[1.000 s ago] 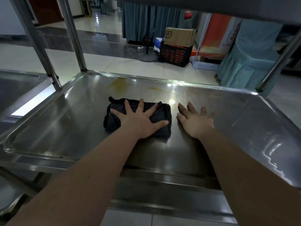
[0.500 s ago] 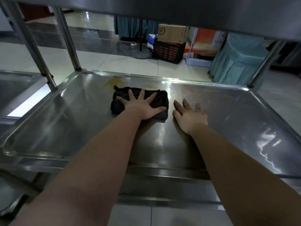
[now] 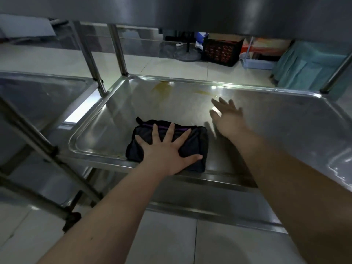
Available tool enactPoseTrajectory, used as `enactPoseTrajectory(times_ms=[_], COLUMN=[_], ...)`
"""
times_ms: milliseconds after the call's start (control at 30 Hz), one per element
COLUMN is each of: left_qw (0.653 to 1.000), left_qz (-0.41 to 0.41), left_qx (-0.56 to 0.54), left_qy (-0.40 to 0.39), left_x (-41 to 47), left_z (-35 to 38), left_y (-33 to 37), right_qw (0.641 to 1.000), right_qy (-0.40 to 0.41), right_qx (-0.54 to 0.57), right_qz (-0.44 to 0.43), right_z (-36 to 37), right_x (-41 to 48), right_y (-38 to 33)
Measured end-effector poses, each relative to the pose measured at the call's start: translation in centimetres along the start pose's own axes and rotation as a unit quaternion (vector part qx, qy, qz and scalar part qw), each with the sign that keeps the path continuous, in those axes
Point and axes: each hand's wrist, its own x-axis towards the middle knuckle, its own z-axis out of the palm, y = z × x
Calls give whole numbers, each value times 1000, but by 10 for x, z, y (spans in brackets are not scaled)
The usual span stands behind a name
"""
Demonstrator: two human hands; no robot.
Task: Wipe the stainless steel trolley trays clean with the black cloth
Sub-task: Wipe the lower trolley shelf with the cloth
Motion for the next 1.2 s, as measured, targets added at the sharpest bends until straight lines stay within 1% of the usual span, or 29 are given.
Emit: enactPoseTrajectory(times_ms=[33, 67, 100, 133, 167, 233, 333, 433, 533, 567, 667, 733, 833, 933, 1000, 1200], left_qw=[1000, 1000, 1000, 999, 999, 997, 993, 992, 993, 993, 993, 994, 994, 991, 992, 997], left_qz=[-2, -7, -15, -26, -38, -67, -106, -114, -110, -111, -109, -102, -94, -108, -111, -53], left_qx=[-3, -8, -12, -17, -20, -23, -45, -50, -31, -28, -29, -30, -50, -72, -65, -51], left_qy=[7, 15, 21, 20, 15, 1, -19, -24, -19, -20, -17, -20, -5, 12, 19, 29], left_x=[0, -2, -5, -7, -10, -14, -23, -26, -22, -22, -21, -21, -15, -5, 7, 73], left_z=[0, 2, 3, 3, 3, -2, -11, -12, -10, -10, -8, -6, -6, -10, -13, -23], left_y=[-2, -6, -15, -26, -40, -73, -116, -132, -129, -128, -128, -128, -139, -156, -166, -175], right_qw=[995, 985, 982, 987, 993, 994, 984, 974, 972, 975, 979, 977, 977, 976, 975, 973], right_qy=[-25, -50, -70, -83, -89, -101, -124, -138, -156, -150, -111, -115, -122, -124, -122, -128], right_qx=[98, 164, 177, 138, 75, -27, -113, -174, -172, -158, -127, -133, -147, -155, -162, -164], right_qz=[-9, -15, -19, -19, -19, -27, -53, -51, -28, -38, -115, -123, -92, -89, -90, -104], right_z=[5, 10, 17, 22, 26, 29, 32, 36, 34, 35, 49, 62, 71, 73, 74, 76], right_x=[0, -2, -4, -6, -7, -7, -6, -6, 0, 2, -1, -5, -6, -5, -5, -5], right_y=[-18, -33, -43, -48, -49, -48, -53, -55, -61, -70, -110, -128, -127, -125, -126, -122])
